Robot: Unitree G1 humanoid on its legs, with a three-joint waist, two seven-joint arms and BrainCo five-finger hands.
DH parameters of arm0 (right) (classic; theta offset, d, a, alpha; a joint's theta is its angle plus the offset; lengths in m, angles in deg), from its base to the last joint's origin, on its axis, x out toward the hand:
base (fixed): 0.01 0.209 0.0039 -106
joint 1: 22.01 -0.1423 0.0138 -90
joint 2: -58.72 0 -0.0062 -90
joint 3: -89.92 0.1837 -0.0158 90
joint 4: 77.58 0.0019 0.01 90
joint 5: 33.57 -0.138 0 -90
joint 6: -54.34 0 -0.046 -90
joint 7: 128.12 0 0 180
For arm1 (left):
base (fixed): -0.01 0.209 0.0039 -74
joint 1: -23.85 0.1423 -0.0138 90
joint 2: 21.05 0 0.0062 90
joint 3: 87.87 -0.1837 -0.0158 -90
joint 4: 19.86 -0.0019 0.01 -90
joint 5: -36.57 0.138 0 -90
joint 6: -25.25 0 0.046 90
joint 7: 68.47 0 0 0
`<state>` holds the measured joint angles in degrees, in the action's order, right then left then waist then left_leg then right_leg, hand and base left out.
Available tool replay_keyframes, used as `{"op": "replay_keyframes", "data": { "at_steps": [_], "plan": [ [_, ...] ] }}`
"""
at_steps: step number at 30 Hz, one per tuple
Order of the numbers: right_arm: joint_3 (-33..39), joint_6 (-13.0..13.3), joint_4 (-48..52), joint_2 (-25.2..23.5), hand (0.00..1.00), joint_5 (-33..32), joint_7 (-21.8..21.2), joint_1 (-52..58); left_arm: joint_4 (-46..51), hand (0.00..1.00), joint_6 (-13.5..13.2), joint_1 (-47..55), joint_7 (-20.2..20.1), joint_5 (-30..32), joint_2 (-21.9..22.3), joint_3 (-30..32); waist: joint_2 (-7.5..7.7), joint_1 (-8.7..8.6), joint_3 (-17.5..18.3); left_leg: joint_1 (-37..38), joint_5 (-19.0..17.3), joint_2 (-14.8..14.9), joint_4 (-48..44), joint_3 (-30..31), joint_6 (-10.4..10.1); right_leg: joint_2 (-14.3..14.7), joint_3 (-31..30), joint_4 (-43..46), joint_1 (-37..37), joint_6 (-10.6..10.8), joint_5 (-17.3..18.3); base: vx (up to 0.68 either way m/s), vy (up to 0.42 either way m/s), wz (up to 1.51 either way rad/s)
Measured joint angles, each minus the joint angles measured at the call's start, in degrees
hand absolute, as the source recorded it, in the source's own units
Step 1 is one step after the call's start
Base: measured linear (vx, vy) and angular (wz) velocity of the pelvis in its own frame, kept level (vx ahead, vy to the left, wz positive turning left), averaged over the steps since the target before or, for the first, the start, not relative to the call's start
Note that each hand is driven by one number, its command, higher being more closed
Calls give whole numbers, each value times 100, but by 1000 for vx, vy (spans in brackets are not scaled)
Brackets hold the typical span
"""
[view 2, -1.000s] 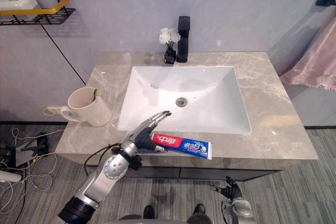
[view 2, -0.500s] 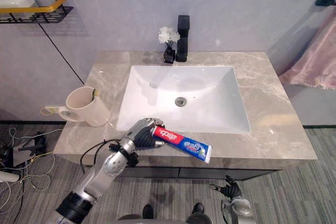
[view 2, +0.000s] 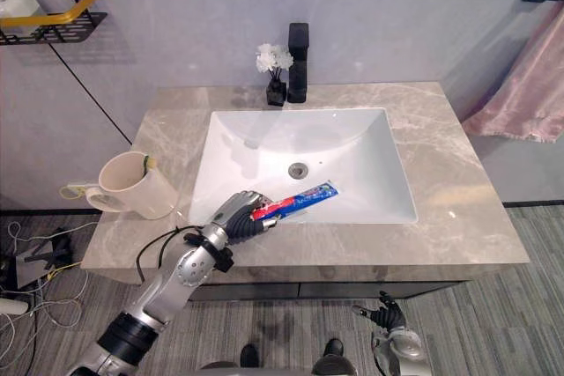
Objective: Organize washtable
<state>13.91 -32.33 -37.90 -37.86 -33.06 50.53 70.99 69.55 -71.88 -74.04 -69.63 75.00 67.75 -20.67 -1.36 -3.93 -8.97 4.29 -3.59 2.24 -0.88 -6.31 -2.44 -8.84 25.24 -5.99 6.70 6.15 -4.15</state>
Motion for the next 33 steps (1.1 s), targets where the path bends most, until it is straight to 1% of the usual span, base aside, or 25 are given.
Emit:
{"op": "replay_keyframes", "data": {
  "at_steps": [1, 5, 8, 10, 13, 16, 20, 23, 25, 26, 27, 28, 31, 33],
  "plan": [
    [116, 0, 0, -12, 0, -21, 7, 10, 5, 100, 0, 37, 33, -12, 8, 14, -22, -2, 1, 11, -8, 6, 0, -19, 2, 6, -16, 0, 0, 1, 0, -15, 4, -8],
    [339, 0, 3, -17, 0, -215, 52, 23, 18, 100, 4, 96, 125, -168, 15, 55, -33, -2, -2, 11, -9, 26, 3, -25, 0, 27, -19, -1, -3, 1, 0, -4, 1, -1],
    [490, 0, 29, -32, 0, -342, 183, 64, 148, 100, 42, 237, 247, -194, 32, 115, -33, -3, -1, 14, -18, 58, 5, -46, -14, 60, -33, -1, -10, 0, 0, -5, -2, -1],
    [726, 3, 222, -52, 0, -451, 260, 185, 321, 100, 58, 336, 261, -263, 156, 115, -44, 20, 5, -16, -19, 74, 4, -63, -16, 73, -55, 0, -47, 0, 0, -20, -8, -5],
    [1204, 12, 279, -37, 0, -554, 311, 207, 545, 100, 67, 400, 300, -305, 332, 130, -46, 36, 7, -60, -18, 76, -2, -121, -17, 75, -116, 17, -104, -6, -5, -18, 6, -6],
    [1906, 12, 358, -3, 0, -799, 500, 244, 810, 100, 64, 422, 394, -509, 564, 220, -46, 30, 7, -50, -19, 74, -4, -168, -16, 74, -185, 24, -117, -3, -10, -7, 14, -7],
    [2637, 12, 853, 87, 0, -1028, 674, 353, 1137, 100, 64, 417, 532, -753, 717, 415, -46, -7, 9, -54, -20, 78, -5, -183, -16, 84, -214, 25, -136, -3, -10, -16, 2, -3],
    [3085, 18, 1512, 211, 0, -1252, 803, 368, 1245, 100, 59, 415, 622, -902, 807, 533, -45, -25, 18, -73, -20, 83, -9, -220, -16, 103, -253, 26, -191, -12, -31, -24, -4, -11],
    [3483, 29, 2360, 230, 0, -1472, 915, 408, 1303, 100, 62, 416, 634, -983, 847, 620, -46, -77, 24, -73, -20, 83, -14, -221, -16, 119, -254, 27, -190, -12, -33, 0, 0, 0],
    [3566, 39, 2574, 232, 0, -1533, 922, 410, 1335, 100, 62, 416, 634, -996, 862, 641, -46, -86, 24, -73, -20, 84, -14, -221, -16, 122, -254, 27, -190, -12, -33, 0, 0, 0],
    [3696, 54, 3034, 239, 0, -1583, 977, 408, 1405, 100, 62, 417, 633, -1038, 913, 718, -44, -138, 25, -72, -20, 86, -16, -222, -16, 127, -257, 27, -189, -12, -33, 0, 0, 0],
    [3776, 67, 3504, 247, 0, -1612, 1021, 406, 1487, 100, 62, 417, 634, -1076, 920, 802, -43, -152, 25, -69, -20, 90, -16, -230, -16, 132, -264, 27, -190, -12, -33, 0, 0, 0],
    [3804, 85, 4284, 379, 0, -1686, 1045, 358, 1623, 100, 60, 419, 633, -1082, 917, 934, -41, -158, 28, -43, -37, 115, -21, -303, -31, 157, -335, 27, -201, -18, -36, -9, 3, -13],
    [3792, 205, 4850, 635, 0, -1690, 1097, 271, 1678, 100, 60, 431, 633, -1084, 907, 1003, -42, -154, 29, -51, -120, 158, -132, -365, -43, 189, -411, 28, -205, -20, -38, -8, -3, -19]
  ]
}}
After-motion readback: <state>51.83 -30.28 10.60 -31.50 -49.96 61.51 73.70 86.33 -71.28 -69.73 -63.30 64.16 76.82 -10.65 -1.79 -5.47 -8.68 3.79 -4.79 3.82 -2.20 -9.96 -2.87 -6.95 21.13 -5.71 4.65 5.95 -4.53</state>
